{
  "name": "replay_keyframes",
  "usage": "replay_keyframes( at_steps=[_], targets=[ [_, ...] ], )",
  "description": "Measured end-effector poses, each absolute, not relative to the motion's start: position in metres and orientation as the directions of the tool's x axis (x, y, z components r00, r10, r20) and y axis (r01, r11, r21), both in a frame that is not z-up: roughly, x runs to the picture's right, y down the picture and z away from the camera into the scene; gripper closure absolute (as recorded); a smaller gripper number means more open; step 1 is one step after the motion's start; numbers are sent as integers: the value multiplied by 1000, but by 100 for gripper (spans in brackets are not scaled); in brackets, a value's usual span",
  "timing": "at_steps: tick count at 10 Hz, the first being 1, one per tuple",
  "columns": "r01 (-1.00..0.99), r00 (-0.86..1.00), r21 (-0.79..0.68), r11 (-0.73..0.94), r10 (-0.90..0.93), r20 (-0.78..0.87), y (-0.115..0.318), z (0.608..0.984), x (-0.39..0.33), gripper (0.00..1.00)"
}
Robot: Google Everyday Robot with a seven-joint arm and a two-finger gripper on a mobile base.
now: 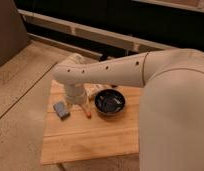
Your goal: Place the pepper in the ceramic bowl
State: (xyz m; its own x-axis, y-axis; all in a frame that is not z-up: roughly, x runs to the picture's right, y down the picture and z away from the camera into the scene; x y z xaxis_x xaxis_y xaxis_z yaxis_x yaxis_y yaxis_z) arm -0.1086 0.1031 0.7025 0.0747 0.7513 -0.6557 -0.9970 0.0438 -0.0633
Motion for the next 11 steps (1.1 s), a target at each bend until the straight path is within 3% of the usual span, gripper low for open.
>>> replay_keyframes(
  at_steps=[8,11],
  targets=[
    [-997,77,-59,51,776,-627,97,703,-108,35],
    [-994,108,-59,92,906,-409,62,703,-111,35]
  ],
)
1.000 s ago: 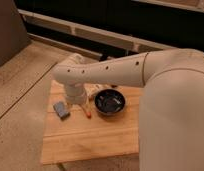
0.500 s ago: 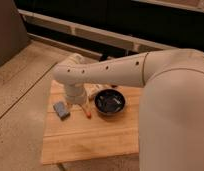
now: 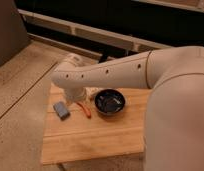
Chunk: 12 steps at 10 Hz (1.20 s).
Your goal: Place the pepper in the ceramic bowl
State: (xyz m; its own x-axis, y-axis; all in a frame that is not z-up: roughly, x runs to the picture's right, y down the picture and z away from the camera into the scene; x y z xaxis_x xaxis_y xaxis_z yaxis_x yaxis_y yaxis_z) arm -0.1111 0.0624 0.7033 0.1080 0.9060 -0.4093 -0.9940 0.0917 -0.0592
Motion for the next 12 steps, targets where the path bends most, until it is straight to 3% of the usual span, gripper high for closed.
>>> replay_keyframes(
  at_steps=[4,12],
  targets=[
    [-967,253,-25,252,964,-85,28,687,-96,35],
    [-950,311,-5,311,950,-19,15,692,-94,35]
  ],
)
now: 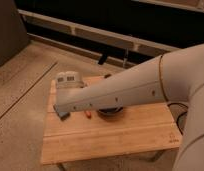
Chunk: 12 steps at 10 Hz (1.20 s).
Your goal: Place the pepper in the ceramic bowl
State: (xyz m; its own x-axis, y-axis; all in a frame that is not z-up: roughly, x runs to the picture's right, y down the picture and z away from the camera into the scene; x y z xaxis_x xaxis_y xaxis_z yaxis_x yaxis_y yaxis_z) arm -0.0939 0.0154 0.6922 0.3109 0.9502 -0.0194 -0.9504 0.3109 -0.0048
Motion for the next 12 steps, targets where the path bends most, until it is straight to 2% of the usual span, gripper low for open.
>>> replay_keyframes(
  at_steps=[3,8,10,11,12],
  targets=[
    [-960,278,-57,274,958,-76,35,702,-103,35],
    [-964,262,-77,256,960,-95,40,705,-107,35],
    [-974,218,-109,200,957,-190,66,734,-101,35],
    [-981,174,-133,140,941,-291,97,764,-97,35],
    [-983,157,-145,113,927,-340,111,779,-96,35]
  ],
)
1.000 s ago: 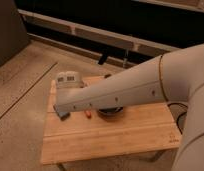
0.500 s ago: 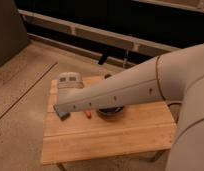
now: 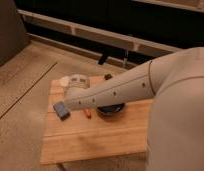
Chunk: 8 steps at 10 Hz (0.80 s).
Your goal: Place the pepper in the ceramic bowl
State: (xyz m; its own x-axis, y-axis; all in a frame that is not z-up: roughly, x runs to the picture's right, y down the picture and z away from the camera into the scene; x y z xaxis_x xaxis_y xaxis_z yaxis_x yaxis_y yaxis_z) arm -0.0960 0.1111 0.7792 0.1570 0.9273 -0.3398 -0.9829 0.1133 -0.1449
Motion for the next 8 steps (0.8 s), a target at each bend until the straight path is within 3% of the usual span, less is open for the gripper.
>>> replay_keyframes(
  at_steps=[3,8],
  targets=[
    [-980,154,-179,83,891,-428,125,817,-92,35],
    [-947,289,-264,184,846,-448,115,852,-108,35]
  ],
)
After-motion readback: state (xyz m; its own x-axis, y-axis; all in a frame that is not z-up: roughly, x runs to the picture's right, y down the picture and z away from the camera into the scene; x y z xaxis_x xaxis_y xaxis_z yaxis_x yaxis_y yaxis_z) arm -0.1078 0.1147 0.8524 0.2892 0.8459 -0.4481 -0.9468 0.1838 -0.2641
